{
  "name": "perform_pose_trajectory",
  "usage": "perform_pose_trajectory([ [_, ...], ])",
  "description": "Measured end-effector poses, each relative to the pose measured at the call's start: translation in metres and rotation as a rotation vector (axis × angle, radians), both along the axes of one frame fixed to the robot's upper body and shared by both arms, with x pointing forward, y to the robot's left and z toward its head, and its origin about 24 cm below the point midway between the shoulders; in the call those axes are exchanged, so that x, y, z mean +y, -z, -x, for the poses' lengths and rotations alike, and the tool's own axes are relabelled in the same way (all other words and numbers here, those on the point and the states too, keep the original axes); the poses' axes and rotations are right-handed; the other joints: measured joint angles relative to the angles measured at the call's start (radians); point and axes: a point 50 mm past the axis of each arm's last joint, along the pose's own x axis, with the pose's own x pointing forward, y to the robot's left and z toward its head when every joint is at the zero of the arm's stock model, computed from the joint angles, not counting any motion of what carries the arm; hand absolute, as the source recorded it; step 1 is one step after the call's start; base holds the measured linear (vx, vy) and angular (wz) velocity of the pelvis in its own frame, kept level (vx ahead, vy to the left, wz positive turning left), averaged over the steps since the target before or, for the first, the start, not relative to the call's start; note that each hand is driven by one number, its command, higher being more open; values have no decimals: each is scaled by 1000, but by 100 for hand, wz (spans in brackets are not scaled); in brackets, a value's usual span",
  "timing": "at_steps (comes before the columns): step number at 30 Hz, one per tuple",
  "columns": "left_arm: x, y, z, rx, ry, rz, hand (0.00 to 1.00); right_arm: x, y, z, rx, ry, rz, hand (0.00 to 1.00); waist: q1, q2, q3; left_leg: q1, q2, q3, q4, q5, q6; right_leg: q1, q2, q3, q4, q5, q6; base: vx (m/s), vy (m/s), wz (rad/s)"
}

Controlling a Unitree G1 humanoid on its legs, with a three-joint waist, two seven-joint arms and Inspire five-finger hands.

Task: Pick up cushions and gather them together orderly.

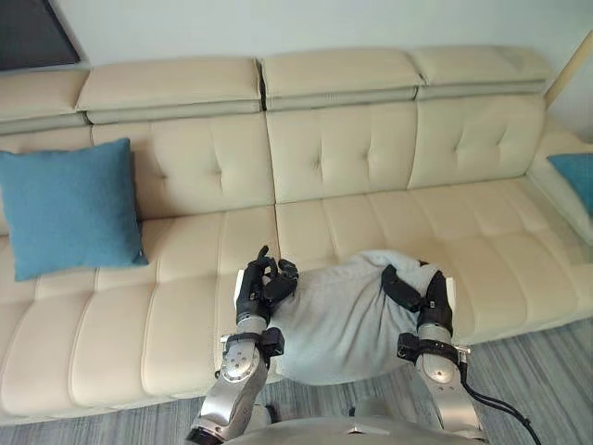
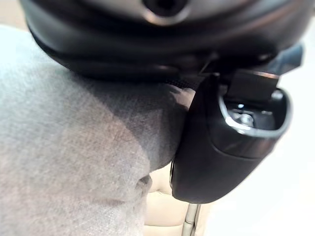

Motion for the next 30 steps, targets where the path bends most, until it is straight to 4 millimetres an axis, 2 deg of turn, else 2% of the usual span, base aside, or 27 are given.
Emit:
perform_pose_trajectory([
  [1, -3, 0, 1, 3, 2, 14, 0, -5, 1, 1, 13, -2, 18, 0, 9, 26, -10, 9, 25, -25, -29, 8, -10, 25, 28, -15, -49, 19, -11, 83, -189, 7],
  [3, -6, -2, -1, -7, 10, 29, 0, -7, 2, 2, 24, 2, 26, 0, 14, 49, -25, 41, 56, -69, -99, 29, -25, 60, 74, -38, -102, 37, -33, 54, -231, 1],
  [6, -9, -4, -3, -23, 23, 39, 0, -10, -4, 0, -1, 11, 26, 0, 19, 46, -33, 55, 65, -101, -137, 45, -28, 64, 89, -53, -110, 40, -37, 3, -130, 9],
  [8, -9, -5, -5, -28, 28, 35, 0, -10, -7, -1, -16, 14, 24, 0, 19, 40, -30, 62, 60, -113, -148, 62, -44, 74, 88, -60, -105, 40, -37, -50, -32, 16],
  [12, -8, -10, -11, -51, 31, 20, 0, -8, -9, -4, -34, 26, -5, 0, 21, 25, -39, 68, 39, -133, -168, 79, -43, 90, 69, -67, -115, 40, -30, -92, 16, 16],
  [18, -6, -35, -39, -157, 9, -23, 0, 0, -24, -21, -110, 31, -38, 0, 21, 30, -43, 55, 28, -166, -215, 123, -34, 92, 59, -87, -161, 70, -21, -61, 11, 16],
  [22, -6, -57, -59, -244, -3, -45, 0, 6, -42, -43, -196, 29, -35, 0, 20, 35, -46, 36, 26, -178, -223, 136, -35, 87, 59, -99, -193, 91, -18, 13, 11, 8],
  [27, -1, -84, -88, -338, -44, -80, 0, 15, -80, -85, -342, 8, -14, 0, 17, 40, -44, -16, 24, -187, -226, 156, -36, 58, 62, -111, -237, 128, -19, 24, 22, 6],
  [28, 0, -94, -97, -365, -66, -85, 0, 19, -93, -99, -385, 2, -5, 0, 17, 43, -39, -43, 23, -190, -227, 166, -37, 38, 63, -113, -246, 141, -20, -16, 14, 3],
  [29, 0, -98, -100, -378, -70, -89, 0, 20, -99, -105, -401, 2, -2, 0, 17, 45, -31, -49, 23, -192, -227, 170, -38, 34, 64, -113, -251, 146, -21, -71, 14, 3],
  [30, 2, -114, -111, -428, -85, -99, 0, 26, -119, -122, -461, -2, 0, 0, 17, 53, 6, -66, 23, -193, -231, 182, -37, 18, 65, -113, -258, 160, -24, -64, 7, 1],
])
